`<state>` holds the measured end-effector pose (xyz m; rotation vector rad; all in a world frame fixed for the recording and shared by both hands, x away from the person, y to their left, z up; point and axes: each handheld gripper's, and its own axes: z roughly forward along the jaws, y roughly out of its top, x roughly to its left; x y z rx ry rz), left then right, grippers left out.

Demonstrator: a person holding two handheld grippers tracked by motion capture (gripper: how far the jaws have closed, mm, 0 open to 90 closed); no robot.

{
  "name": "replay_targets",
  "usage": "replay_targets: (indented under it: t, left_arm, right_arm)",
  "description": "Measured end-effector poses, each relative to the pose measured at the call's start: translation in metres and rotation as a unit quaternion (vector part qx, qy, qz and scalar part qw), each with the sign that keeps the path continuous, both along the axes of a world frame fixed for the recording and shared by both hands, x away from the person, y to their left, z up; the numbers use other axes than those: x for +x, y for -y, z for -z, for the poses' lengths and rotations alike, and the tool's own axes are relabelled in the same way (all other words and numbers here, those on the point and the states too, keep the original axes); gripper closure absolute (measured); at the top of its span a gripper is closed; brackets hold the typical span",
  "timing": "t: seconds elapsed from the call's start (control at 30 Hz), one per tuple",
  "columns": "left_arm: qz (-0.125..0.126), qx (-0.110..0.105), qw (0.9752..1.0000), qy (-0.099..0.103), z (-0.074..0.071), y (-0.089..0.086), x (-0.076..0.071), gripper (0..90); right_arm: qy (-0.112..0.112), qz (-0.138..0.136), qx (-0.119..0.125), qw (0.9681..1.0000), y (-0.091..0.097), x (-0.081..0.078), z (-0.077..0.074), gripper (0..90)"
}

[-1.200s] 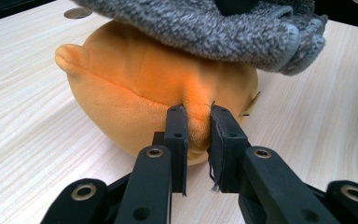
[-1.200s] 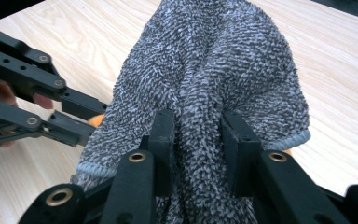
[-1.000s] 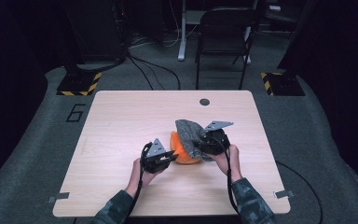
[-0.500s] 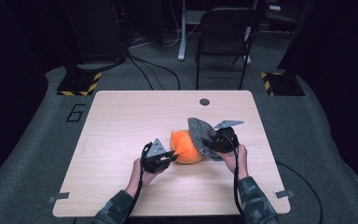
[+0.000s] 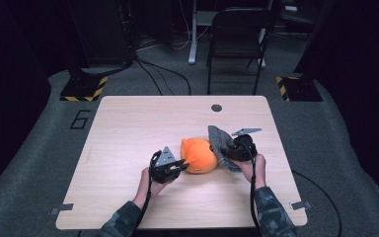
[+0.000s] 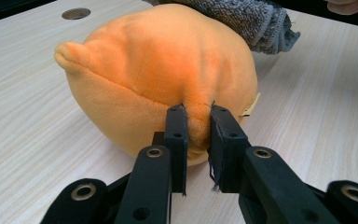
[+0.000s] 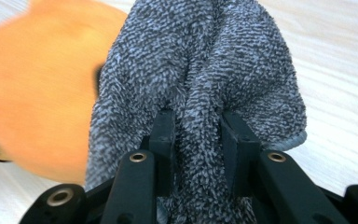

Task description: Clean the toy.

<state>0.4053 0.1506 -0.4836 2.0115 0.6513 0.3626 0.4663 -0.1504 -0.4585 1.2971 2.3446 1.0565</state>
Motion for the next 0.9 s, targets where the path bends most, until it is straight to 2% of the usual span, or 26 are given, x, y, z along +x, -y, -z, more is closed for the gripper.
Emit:
replay_targets:
  t: [0.1, 0.17, 0.3, 0.4, 0.5, 0.57, 0.67, 0.8, 0.83, 0.9]
  left_arm:
    - [-0.002, -0.002, 1.0000, -0.001, 0.001, -0.001, 0.001, 78.3]
    - [-0.003, -0.001, 1.0000, -0.001, 0.001, -0.001, 0.001, 78.2]
    - [-0.003, -0.001, 1.0000, -0.001, 0.000, -0.001, 0.001, 78.1]
    - [-0.002, 0.000, 1.0000, -0.001, 0.000, -0.002, 0.001, 78.1]
    - [-0.002, 0.000, 1.0000, -0.001, 0.000, -0.002, 0.001, 78.1]
    - [-0.002, -0.001, 1.0000, -0.001, 0.000, -0.001, 0.001, 78.1]
    - [-0.001, 0.001, 1.0000, -0.001, 0.000, -0.001, 0.001, 78.1]
    - [-0.003, 0.000, 1.0000, 0.003, 0.000, 0.000, 0.001, 78.1]
    - [-0.003, -0.001, 1.0000, 0.003, 0.000, 0.000, 0.001, 78.1]
    - [-0.003, -0.001, 1.0000, 0.003, 0.000, 0.000, 0.000, 78.1]
  right_arm:
    - [-0.023, 0.013, -0.010, 0.9996, 0.001, 0.002, 0.007, 69.0]
    - [-0.031, 0.014, -0.026, 0.9991, 0.001, 0.005, 0.013, 69.0]
    - [-0.043, 0.018, -0.042, 0.9980, 0.003, 0.008, 0.020, 69.1]
    - [-0.032, 0.027, -0.032, 0.9986, 0.009, 0.007, 0.012, 69.6]
    - [-0.008, 0.030, -0.010, 0.9995, 0.014, 0.002, -0.004, 70.0]
    - [0.007, 0.023, 0.007, 0.9997, 0.015, -0.001, -0.017, 70.0]
    - [0.022, 0.004, 0.024, 0.9995, 0.006, -0.008, -0.034, 70.0]
    - [0.036, -0.037, 0.018, 0.9985, -0.022, -0.018, -0.046, 69.9]
    - [0.040, -0.057, 0.014, 0.9975, -0.036, -0.022, -0.049, 69.9]
    - [0.041, -0.074, 0.008, 0.9964, -0.050, -0.026, -0.050, 69.8]
